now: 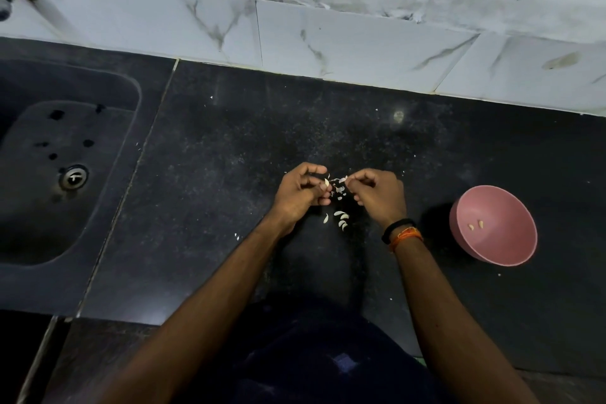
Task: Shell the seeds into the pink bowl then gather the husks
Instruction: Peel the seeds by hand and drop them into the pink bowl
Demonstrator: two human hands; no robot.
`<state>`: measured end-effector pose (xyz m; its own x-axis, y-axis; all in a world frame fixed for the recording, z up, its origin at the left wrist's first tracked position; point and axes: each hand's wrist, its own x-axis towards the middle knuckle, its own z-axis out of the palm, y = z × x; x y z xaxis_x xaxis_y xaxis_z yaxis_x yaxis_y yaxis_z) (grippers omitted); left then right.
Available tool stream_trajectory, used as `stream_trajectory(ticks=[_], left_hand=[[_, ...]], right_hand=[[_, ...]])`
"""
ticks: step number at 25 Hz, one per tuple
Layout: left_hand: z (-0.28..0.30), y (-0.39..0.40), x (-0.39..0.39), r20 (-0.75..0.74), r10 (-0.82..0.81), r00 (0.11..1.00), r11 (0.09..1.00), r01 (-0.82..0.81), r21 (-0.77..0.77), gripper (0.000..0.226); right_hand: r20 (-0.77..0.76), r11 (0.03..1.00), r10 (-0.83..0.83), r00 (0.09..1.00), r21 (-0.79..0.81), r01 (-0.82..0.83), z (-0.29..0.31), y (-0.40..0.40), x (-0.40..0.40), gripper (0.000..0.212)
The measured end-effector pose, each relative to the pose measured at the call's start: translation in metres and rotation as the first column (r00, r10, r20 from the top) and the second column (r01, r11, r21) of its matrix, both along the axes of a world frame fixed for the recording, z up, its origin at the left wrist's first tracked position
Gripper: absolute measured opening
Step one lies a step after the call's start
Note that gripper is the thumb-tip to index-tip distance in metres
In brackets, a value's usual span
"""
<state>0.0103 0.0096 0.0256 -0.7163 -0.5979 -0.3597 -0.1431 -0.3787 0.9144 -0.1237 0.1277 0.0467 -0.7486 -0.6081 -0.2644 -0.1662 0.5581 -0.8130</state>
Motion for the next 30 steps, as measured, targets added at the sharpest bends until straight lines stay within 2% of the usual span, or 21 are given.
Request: stream_trajectory(ticks=[2,5,9,14,22,26,28,30], left_hand=[[-0.003,-0.004,0.003,0.035,0.043,0.998,0.999,-0.044,0.019,0.027],[-0.006,-0.011,0.008,0.057,0.077,0.995,0.994,-0.081,0.069,0.022],[-0.003,-0.012,0.009,0.032,0.074,0.997,0.978,-0.078,0.195,0.019],[-0.001,-0.01,0.008,0.02,0.063,0.998,0.972,-0.066,0.227,0.012],[0.002,-0.006,0.007,0.071,0.085,0.994,0.966,-0.099,0.237,0.011],[0.003,-0.004,0.004,0.085,0.072,0.994,0.968,-0.09,0.233,0.011],[0.004,-0.003,0.003,0.082,0.078,0.994,0.966,-0.095,0.241,0.008],[0.005,-0.002,0.001,0.07,0.079,0.994,0.964,-0.094,0.248,0.007]], right_hand=[[-0.133,0.995,0.077,0.988,0.08,-0.067,-0.003,0.0,-0.002,0.007],[-0.205,0.983,0.137,0.969,0.145,-0.109,-0.003,-0.002,-0.004,0.008],[-0.259,0.97,0.19,0.947,0.2,-0.14,0.0,-0.005,-0.002,0.008],[-0.282,0.955,0.218,0.934,0.258,-0.145,0.001,-0.009,0.002,0.007],[-0.216,0.937,0.311,0.926,0.23,-0.261,-0.009,-0.01,0.003,0.024],[-0.207,0.957,0.258,0.944,0.186,-0.221,-0.012,-0.006,0.005,0.011],[-0.103,0.981,0.178,0.979,0.1,-0.168,-0.012,-0.005,0.005,0.015],[0.086,0.994,0.103,0.991,-0.05,-0.099,-0.012,-0.003,0.005,0.02]])
